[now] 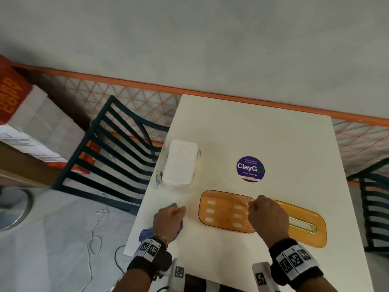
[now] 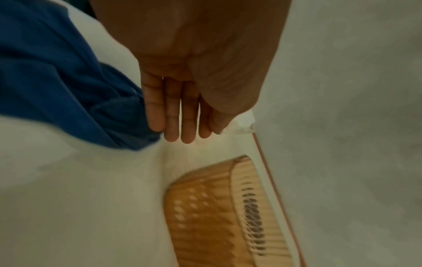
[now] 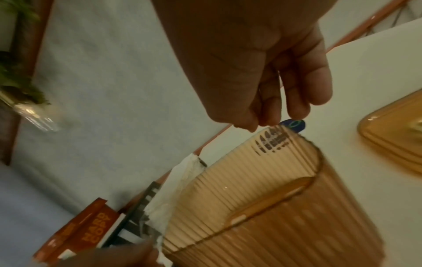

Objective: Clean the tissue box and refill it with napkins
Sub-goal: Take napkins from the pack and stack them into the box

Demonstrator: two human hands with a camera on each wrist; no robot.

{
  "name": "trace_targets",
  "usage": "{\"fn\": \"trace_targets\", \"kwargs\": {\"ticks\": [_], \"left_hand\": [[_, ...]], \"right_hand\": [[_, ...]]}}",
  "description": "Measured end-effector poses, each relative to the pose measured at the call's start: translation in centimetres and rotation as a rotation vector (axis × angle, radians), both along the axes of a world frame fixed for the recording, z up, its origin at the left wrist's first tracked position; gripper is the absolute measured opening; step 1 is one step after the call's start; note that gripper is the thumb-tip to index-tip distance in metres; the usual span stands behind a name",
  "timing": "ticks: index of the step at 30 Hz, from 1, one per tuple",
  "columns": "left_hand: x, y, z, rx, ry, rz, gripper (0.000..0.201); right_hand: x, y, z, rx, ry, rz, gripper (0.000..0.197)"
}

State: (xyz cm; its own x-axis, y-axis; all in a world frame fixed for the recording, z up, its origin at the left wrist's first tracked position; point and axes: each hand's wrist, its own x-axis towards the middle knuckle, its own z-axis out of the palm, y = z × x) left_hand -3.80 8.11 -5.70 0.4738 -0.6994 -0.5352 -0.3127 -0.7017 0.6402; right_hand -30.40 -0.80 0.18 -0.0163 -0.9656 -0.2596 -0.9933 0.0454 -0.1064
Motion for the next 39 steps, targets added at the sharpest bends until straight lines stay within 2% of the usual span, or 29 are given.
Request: {"fn": "trace_targets", "kwargs": {"ticks": [2,5,8,9,13,16,18,20,22,25,29,33,36,39], "left_hand": [[1.6,1.0,-0.2,0.057,-0.061,-0.069,0.024],[3.3,1.4,-0.6,0.040,-0.008,-0.021,0.029],[4.8,-0.3,0.5,-0.069,0.006,0.052,0.010],[5.2,-1.4,1.1,-0.118,-0.022,0.070,0.009],[6.4,-5.9,2.9,-0.161,-0.242,0.096,0.029],[7.0,-8.3,3.1,-0.138,-0.309,0.034,0.042],[7.3,-9.3,2.6,-0.119,-0.307,-0.009,0.046],[7.6,-10.1,2.2,-0.098,-0.282,-0.022,0.050],[7.9,-10.6,1.7,-0.069,-0.258,-0.026,0.053],[8.2,-11.4,1.8,-0.057,-0.253,-0.063,0.042],[8.4,-11.8,2.1,-0.082,-0.220,-0.060,0.027],[8.5,-11.9,2.2,-0.114,-0.205,-0.025,0.031],[8.4,-11.8,2.2,-0.126,-0.188,-0.002,0.034],[8.6,-11.6,2.0,-0.108,-0.160,0.012,0.036]], "right_hand": [[1.4,-0.7,0.6,0.003,-0.095,0.100,0.020],[4.2,-2.3,1.3,0.020,-0.334,0.221,0.014],[7.7,-4.8,2.2,0.127,-0.518,0.252,0.024],[9.1,-5.9,2.4,0.159,-0.546,0.260,0.030],[14.4,-10.0,2.5,0.167,-0.569,0.291,0.049],[17.7,-12.9,1.8,0.214,-0.564,0.207,0.055],[19.2,-14.1,0.9,0.272,-0.491,0.168,0.055],[20.0,-14.6,0.2,0.290,-0.372,0.169,0.050],[20.5,-14.5,-0.1,0.311,-0.358,0.128,0.041],[20.8,-14.0,-0.8,0.303,-0.415,0.020,0.028],[20.8,-14.0,-1.7,0.297,-0.530,-0.088,0.033],[20.7,-14.0,-2.1,0.324,-0.633,-0.155,0.032],[20.6,-13.8,-2.0,0.365,-0.781,-0.290,0.026],[20.6,-13.7,-1.7,0.413,-0.879,-0.343,0.024]]}}
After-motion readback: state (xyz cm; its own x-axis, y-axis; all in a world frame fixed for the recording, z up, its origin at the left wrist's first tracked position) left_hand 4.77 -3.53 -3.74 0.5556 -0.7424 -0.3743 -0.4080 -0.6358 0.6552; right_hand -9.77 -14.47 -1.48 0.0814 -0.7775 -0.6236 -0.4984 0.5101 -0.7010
